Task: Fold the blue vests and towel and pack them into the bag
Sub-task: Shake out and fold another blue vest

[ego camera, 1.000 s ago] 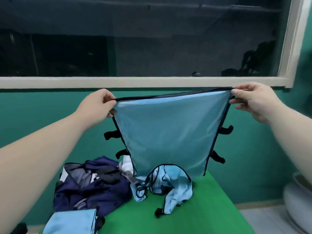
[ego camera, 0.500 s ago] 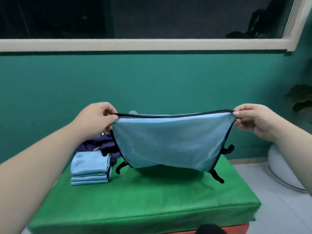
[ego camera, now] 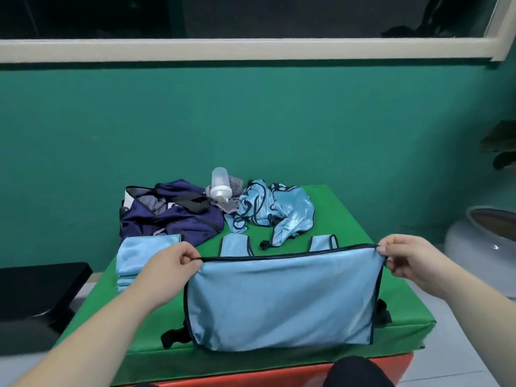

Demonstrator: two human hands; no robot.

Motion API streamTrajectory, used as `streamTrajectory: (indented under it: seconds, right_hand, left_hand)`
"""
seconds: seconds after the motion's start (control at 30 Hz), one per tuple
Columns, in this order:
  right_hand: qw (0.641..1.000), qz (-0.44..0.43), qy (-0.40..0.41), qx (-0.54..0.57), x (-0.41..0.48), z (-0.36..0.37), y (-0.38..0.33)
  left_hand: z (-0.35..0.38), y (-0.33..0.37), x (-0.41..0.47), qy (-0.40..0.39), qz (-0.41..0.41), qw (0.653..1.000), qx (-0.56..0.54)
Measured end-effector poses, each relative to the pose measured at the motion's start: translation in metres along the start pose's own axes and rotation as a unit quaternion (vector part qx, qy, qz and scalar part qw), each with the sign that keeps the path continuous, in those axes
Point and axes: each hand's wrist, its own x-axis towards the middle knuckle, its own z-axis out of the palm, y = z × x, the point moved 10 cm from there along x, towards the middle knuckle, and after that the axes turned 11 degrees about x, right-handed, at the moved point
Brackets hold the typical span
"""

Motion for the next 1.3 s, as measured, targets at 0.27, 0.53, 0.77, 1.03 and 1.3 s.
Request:
streamTrajectory:
  seconds: [0.27,0.53,0.77,1.03,1.3]
  right_hand:
    - [0.999,0.014,0.043,-0.004,0.047,-0.006,0.030]
    - [0.992,-0.012,0.113,-0.051,0.116,-0.008,0.030]
    - [0.973,-0.044,0.182,-0.136,0.185,-0.008,0.032]
    - [0.929,-0.002,0.196,-0.314,0.254,-0.001,0.076]
    - [0.886,-0.062,0.161,-0.431,0.234,0.039,0.082]
  left_hand:
    - [0.030,-0.007,0.042,0.008,-0.009,1.000,0.022]
    - [0.048,-0.004,0.117,0.041,-0.020,0.998,0.035]
    - [0.095,-0.011,0.197,0.019,-0.013,0.998,0.067]
    - [0.161,-0.043,0.253,-0.017,-0.055,0.997,0.058]
    - [0.153,-0.049,0.201,-0.008,-0.036,0.997,0.070]
